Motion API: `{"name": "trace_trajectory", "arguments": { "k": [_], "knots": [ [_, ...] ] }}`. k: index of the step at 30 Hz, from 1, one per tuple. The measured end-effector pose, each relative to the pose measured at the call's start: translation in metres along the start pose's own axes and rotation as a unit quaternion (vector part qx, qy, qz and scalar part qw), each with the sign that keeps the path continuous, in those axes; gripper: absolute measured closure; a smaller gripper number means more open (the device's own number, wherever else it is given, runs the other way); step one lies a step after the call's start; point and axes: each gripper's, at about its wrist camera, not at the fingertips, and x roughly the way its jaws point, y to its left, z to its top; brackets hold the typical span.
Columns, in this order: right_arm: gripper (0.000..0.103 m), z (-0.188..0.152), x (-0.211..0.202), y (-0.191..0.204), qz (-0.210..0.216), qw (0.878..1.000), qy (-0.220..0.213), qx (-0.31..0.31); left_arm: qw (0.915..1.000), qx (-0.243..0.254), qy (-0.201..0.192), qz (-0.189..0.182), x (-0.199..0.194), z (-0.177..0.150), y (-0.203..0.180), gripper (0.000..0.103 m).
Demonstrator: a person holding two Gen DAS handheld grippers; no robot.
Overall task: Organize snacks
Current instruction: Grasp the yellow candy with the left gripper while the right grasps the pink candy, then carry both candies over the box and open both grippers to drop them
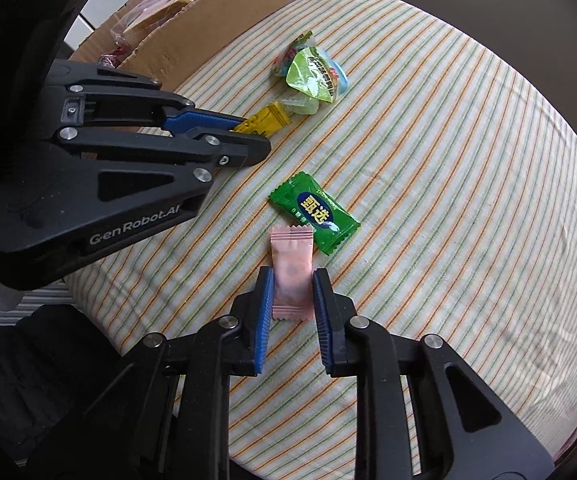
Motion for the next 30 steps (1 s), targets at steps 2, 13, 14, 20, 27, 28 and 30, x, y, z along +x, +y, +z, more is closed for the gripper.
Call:
{"name": "trace_trajectory", "arguments": {
  "k": [2, 13, 14, 20, 27, 28, 30],
  "knots": [
    [0.082, -0.003, -0.001, -0.001, 0.004, 1.0, -0.003, 0.008, 1.0, -0.007, -0.002, -0.003, -0.002, -0.004, 0.002, 0.093],
    [0.083, -0.017, -0.014, -0.03, 0.019, 0.999, -0.027, 0.043, 0.9985, -0.047, -0.01, -0.025, -0.014, -0.017, 0.018, 0.093],
    [0.083, -0.017, -0.017, -0.032, 0.021, 0.998, -0.031, 0.046, 0.9981, -0.054, -0.012, -0.026, -0.016, -0.017, 0.019, 0.093],
    [0.083, -0.011, -0.048, -0.048, 0.026, 0.997, -0.048, 0.052, 0.9967, -0.069, -0.025, -0.035, -0.031, -0.02, 0.027, 0.093],
    [0.083, -0.002, -0.07, -0.048, 0.028, 0.996, -0.069, 0.049, 0.9943, -0.085, -0.048, -0.044, -0.058, -0.022, 0.042, 0.093],
    [0.083, -0.003, -0.075, -0.047, 0.029, 0.996, -0.071, 0.046, 0.9939, -0.087, -0.052, -0.044, -0.063, -0.022, 0.044, 0.093],
    [0.083, 0.001, -0.079, -0.042, 0.027, 0.996, -0.077, 0.038, 0.993, -0.093, -0.059, -0.043, -0.07, -0.022, 0.047, 0.093]
  ]
}}
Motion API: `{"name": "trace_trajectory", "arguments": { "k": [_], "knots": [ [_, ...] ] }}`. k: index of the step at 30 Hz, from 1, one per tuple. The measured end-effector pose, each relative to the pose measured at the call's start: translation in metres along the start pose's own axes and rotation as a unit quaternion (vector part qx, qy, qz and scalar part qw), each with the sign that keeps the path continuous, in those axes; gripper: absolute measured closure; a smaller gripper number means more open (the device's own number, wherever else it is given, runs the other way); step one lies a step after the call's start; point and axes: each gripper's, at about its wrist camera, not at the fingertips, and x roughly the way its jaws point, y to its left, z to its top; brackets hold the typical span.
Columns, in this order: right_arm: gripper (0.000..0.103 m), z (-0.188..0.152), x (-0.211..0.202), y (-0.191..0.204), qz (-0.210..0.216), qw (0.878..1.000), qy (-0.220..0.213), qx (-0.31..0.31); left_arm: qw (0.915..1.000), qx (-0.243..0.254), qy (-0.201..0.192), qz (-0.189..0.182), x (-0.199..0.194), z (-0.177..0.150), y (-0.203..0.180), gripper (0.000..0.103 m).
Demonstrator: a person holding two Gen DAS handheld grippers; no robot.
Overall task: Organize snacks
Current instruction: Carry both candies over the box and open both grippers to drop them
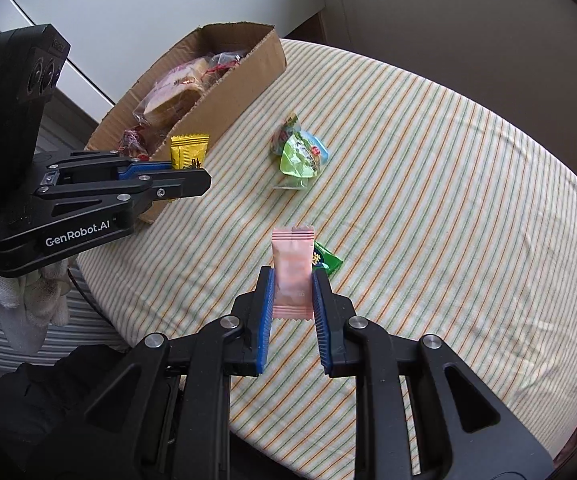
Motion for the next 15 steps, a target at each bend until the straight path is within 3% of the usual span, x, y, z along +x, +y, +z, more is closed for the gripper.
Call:
{"name": "trace_trajectory", "arguments": {
  "k": [7, 15],
  "knots": [
    [0.083, 0.023, -0.019, 0.021, 0.007, 0.999, -0.013, -0.029, 0.9995, -0.02, -0.022, 0.012, -0.024, -0.002, 0.021, 0.094],
    [0.083, 0.056, -0.01, 0.063, 0.021, 0.997, -0.02, -0.072, 0.9968, -0.055, -0.04, 0.041, -0.045, -0.01, 0.06, 0.094]
  ]
}}
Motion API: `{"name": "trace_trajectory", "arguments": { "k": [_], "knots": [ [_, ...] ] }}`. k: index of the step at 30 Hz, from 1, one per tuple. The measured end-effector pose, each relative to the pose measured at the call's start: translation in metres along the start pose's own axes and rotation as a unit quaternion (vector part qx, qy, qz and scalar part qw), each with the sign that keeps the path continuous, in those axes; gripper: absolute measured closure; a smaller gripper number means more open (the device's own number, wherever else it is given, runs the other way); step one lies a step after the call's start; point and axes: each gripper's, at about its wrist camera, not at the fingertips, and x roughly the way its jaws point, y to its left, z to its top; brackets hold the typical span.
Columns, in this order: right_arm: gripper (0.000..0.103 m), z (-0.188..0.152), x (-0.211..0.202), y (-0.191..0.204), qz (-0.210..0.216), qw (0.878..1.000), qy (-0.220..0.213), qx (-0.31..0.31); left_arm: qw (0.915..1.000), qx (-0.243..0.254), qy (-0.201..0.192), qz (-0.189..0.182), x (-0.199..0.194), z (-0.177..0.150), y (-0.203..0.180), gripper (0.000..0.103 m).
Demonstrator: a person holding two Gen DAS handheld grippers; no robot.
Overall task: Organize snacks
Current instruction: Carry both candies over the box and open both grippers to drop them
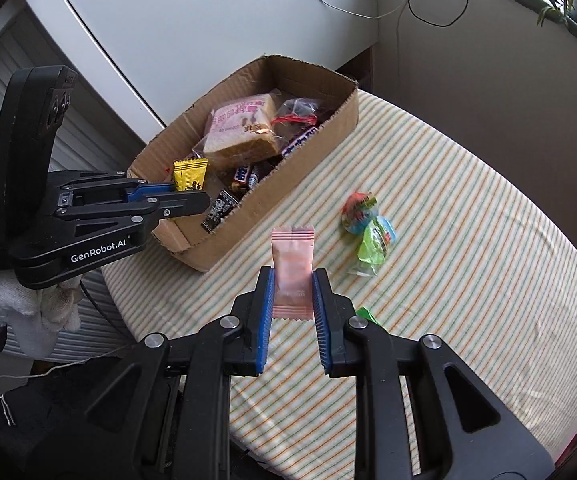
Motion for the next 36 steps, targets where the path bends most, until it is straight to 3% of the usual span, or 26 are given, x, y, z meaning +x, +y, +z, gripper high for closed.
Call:
{"name": "trace_trajectory", "arguments": {
  "k": [18, 36],
  "knots": [
    [0.083, 0.054, 0.042, 0.058, 0.02, 0.997, 0.025, -0.065, 0.9968, -0.057, -0.016, 0.053, -0.017, -0.005, 0.077, 0.094],
    [0.082, 0.075, 0.062, 0.077, 0.02, 0.995, 0.038, -0.087, 0.9962, -0.063, -0.016, 0.058, -0.016, 0.001, 0.087, 0.093]
  ]
}}
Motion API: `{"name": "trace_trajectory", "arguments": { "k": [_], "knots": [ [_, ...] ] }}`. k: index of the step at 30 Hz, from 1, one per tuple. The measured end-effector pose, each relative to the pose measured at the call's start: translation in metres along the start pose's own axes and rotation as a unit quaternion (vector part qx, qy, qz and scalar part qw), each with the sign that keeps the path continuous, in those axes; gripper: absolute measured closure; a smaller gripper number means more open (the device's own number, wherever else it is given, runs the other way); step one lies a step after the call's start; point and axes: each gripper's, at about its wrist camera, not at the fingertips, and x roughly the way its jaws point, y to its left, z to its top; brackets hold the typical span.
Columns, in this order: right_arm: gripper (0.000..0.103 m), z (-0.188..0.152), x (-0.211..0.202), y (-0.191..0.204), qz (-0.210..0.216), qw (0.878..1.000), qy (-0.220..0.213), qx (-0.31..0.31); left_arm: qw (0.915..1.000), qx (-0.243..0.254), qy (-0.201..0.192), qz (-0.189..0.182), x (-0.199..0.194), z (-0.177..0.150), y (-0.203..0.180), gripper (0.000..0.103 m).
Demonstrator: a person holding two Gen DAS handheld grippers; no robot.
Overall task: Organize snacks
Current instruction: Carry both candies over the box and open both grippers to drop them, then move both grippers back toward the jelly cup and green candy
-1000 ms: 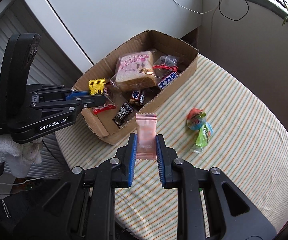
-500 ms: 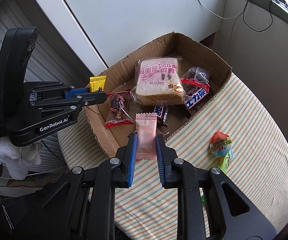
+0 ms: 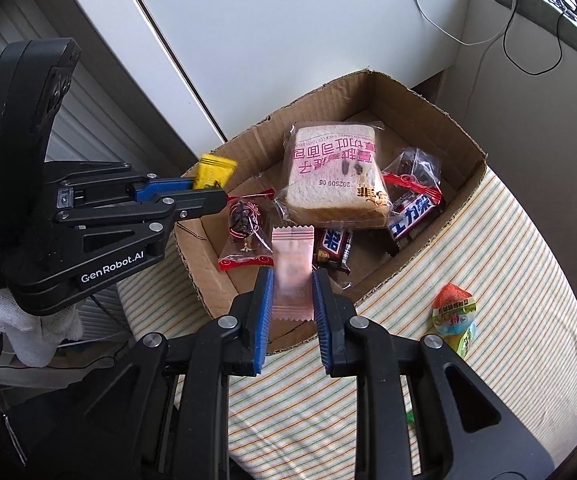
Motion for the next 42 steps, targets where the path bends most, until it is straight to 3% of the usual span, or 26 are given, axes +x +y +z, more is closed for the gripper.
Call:
{"name": "trace_trajectory", "arguments": {
  "k": [2, 4, 5, 6, 7, 27, 42],
  "knots": [
    [0.074, 0.001, -0.001, -0.001, -0.006, 1.0, -0.002, 0.001, 1.0, 0.001, 0.001, -0.002, 0.0, 0.0, -0.001, 0.092],
    [0.041, 0.001, -0.002, -0.002, -0.011, 1.0, -0.006, 0.001, 1.0, 0.003, 0.002, -0.001, 0.001, 0.001, -0.002, 0.083],
    [0.037, 0.0, -0.004, -0.002, -0.014, 1.0, -0.012, 0.001, 1.0, 0.004, 0.002, 0.001, 0.001, 0.001, -0.002, 0.069],
    [0.037, -0.001, -0.006, -0.002, -0.016, 1.0, -0.014, 0.001, 1.0, 0.004, 0.0, 0.005, 0.0, 0.002, -0.002, 0.057],
    [0.037, -0.001, -0.007, -0.003, -0.016, 1.0, -0.014, 0.001, 1.0, 0.004, -0.003, 0.007, 0.0, 0.002, -0.002, 0.055],
    [0.037, -0.023, -0.024, -0.028, -0.032, 0.999, -0.01, 0.026, 0.9994, 0.026, -0.018, 0.013, -0.009, 0.004, -0.017, 0.055],
    [0.037, -0.076, -0.061, -0.108, -0.065, 0.991, -0.014, 0.12, 0.9985, 0.051, -0.019, -0.01, -0.01, 0.001, -0.058, 0.055]
  ]
}}
